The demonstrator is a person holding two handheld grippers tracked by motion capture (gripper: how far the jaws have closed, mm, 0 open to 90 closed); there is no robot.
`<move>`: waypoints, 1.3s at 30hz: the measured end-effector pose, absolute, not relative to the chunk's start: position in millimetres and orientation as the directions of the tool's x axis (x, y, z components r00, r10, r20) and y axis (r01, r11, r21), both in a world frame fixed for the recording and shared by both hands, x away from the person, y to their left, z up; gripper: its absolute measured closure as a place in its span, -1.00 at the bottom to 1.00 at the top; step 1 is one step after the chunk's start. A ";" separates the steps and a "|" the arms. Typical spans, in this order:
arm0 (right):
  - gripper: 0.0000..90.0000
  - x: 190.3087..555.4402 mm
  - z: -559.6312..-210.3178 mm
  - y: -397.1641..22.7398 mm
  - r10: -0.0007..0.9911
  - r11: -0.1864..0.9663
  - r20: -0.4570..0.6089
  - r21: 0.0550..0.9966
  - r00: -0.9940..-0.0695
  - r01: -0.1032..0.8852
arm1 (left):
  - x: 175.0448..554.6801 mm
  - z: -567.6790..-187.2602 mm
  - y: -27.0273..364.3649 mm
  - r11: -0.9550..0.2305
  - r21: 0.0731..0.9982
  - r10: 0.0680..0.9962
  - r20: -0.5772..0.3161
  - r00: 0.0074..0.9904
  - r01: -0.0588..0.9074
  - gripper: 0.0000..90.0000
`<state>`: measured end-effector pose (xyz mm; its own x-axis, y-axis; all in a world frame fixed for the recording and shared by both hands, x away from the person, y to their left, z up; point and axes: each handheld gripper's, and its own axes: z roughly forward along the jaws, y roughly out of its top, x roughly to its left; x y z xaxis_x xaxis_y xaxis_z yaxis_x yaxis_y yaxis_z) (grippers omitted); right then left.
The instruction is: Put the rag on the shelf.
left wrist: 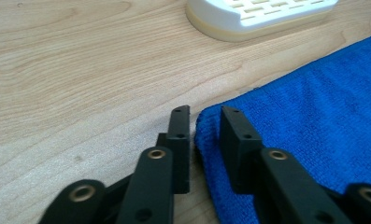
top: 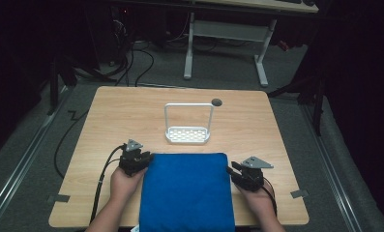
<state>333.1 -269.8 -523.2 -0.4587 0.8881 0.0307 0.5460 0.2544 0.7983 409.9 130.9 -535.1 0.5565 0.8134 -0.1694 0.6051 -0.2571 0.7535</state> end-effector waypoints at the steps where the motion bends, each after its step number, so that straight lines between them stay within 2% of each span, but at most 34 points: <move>1: 0.35 333.8 -523.5 -269.0 0.891 0.251 0.033 0.796 -0.454 0.551 | 409.3 -535.1 130.1 -0.265 0.754 0.815 -0.159 0.558 0.602 0.77; 5: 0.22 346.3 -523.4 -267.0 0.903 0.240 0.030 0.793 -0.429 0.559 | 407.9 -535.0 128.4 -0.284 0.754 0.814 -0.137 0.564 0.593 0.90; 10: 0.13 368.2 -523.1 -264.2 0.909 0.228 0.055 0.763 -0.412 0.605 | 407.0 -535.0 127.9 -0.291 0.755 0.813 -0.128 0.568 0.587 0.92; 13: 0.15 382.4 -526.1 -260.1 0.909 0.239 0.055 0.742 -0.412 0.626 | 406.6 -535.1 127.9 -0.294 0.756 0.812 -0.125 0.570 0.585 0.92; 17: 0.27 392.6 -527.2 -252.9 0.909 0.270 0.033 0.714 -0.416 0.646 | 407.1 -535.4 128.7 -0.284 0.755 0.811 -0.139 0.568 0.591 0.92; 26: 0.89 391.0 -527.9 -254.6 0.913 0.268 0.022 0.720 -0.407 0.640 | 407.1 -535.6 129.6 -0.276 0.754 0.811 -0.149 0.565 0.595 0.93; 28: 0.94 390.3 -528.6 -254.5 0.908 0.276 0.019 0.725 -0.419 0.631 | 406.7 -535.5 129.9 -0.277 0.754 0.811 -0.148 0.566 0.595 0.94; 39: 0.96 376.0 -518.3 -250.3 0.885 0.277 0.015 0.786 -0.465 0.553 | 403.6 -533.7 132.6 -0.269 0.767 0.803 -0.156 0.575 0.583 0.94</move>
